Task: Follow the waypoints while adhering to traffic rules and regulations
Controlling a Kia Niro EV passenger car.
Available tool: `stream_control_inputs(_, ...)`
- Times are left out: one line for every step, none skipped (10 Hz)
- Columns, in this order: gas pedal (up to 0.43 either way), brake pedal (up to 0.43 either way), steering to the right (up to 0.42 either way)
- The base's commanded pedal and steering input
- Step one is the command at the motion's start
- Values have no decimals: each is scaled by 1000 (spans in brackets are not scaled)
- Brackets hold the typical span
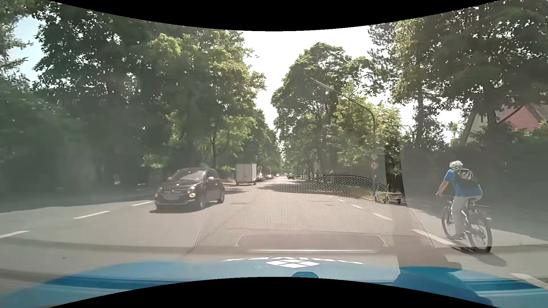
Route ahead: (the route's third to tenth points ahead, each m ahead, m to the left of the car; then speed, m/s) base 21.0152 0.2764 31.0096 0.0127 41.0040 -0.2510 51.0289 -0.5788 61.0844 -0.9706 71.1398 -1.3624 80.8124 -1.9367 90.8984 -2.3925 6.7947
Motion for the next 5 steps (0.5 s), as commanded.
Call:
stream_control_inputs(177, 0, -10)
stream_control_inputs(177, 0, -10)
stream_control_inputs(177, 0, -10)
stream_control_inputs(177, 0, -9)
stream_control_inputs(177, 0, -7)
